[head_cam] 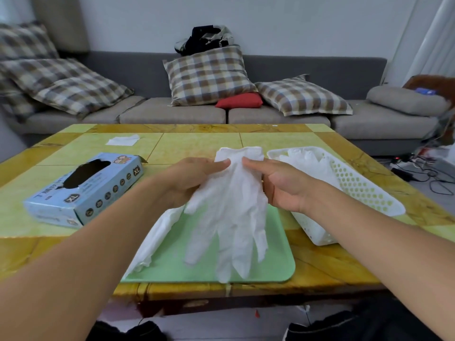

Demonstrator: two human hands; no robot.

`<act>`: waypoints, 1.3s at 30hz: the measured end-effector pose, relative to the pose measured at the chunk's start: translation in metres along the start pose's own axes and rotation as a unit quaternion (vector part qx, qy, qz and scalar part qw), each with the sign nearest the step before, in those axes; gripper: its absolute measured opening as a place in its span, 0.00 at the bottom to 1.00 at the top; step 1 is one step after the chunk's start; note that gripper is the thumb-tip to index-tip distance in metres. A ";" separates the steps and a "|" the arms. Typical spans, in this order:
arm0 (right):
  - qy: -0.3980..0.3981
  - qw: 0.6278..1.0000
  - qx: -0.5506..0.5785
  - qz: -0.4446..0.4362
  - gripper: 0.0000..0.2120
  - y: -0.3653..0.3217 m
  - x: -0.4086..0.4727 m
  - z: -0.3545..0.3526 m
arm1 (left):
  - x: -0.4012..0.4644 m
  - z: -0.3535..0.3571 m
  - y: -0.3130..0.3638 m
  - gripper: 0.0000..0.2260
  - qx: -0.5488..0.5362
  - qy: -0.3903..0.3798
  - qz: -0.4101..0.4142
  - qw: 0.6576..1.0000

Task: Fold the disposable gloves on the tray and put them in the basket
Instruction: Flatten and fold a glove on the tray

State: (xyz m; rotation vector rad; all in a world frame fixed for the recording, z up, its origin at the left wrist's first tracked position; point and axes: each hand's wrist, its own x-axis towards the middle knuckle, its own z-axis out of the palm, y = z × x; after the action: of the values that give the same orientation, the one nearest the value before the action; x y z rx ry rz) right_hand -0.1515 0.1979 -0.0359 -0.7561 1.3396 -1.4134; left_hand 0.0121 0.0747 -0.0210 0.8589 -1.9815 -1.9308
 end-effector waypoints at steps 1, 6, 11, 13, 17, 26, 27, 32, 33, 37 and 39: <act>0.013 1.000 -0.007 0.006 0.17 0.002 0.004 0.001 | 0.006 0.001 -0.004 0.10 0.014 0.017 0.002 1.000; 0.132 0.953 -0.122 -0.243 0.09 -0.021 0.016 -0.001 | 0.022 0.004 0.017 0.12 -0.068 0.136 0.204 0.967; 0.115 0.907 -0.188 -0.358 0.08 -0.033 0.008 -0.008 | 0.014 0.000 0.036 0.12 0.023 0.117 0.318 0.941; 0.089 0.907 -0.275 -0.308 0.07 -0.015 0.011 -0.014 | 0.015 -0.005 0.016 0.14 0.125 0.095 0.268 0.950; -0.050 0.860 -0.477 -0.176 0.03 0.025 0.010 -0.028 | 0.020 -0.016 -0.038 0.14 0.349 -0.031 0.157 0.923; -0.242 0.745 -0.621 -0.005 0.12 0.027 -0.011 -0.008 | 0.002 0.001 -0.047 0.10 0.474 -0.267 0.063 0.836; -0.248 0.746 -0.618 0.011 0.12 0.023 -0.013 -0.007 | 0.000 0.002 -0.044 0.09 0.471 -0.281 0.047 0.835; -0.091 0.782 -0.609 -0.101 0.14 0.017 0.003 -0.007 | 0.008 -0.009 -0.045 0.06 0.503 -0.190 0.079 0.839; -0.078 0.760 -0.639 -0.092 0.20 0.021 0.008 -0.007 | 0.010 -0.010 -0.047 0.08 0.527 -0.164 0.079 0.830; -0.067 0.696 -0.715 0.010 0.31 0.036 0.028 -0.007 | 0.010 -0.026 -0.042 0.11 0.520 -0.166 0.064 0.835; -0.032 0.670 -0.741 -0.004 0.26 0.029 0.031 -0.004 | 0.007 -0.042 -0.030 0.09 0.488 -0.122 0.088 0.860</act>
State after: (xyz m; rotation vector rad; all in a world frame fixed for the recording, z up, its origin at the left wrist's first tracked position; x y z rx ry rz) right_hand -0.1571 0.1737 -0.0704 -1.7636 2.3022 0.0781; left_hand 0.0369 0.0373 -0.0480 0.5643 -3.1023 -0.8609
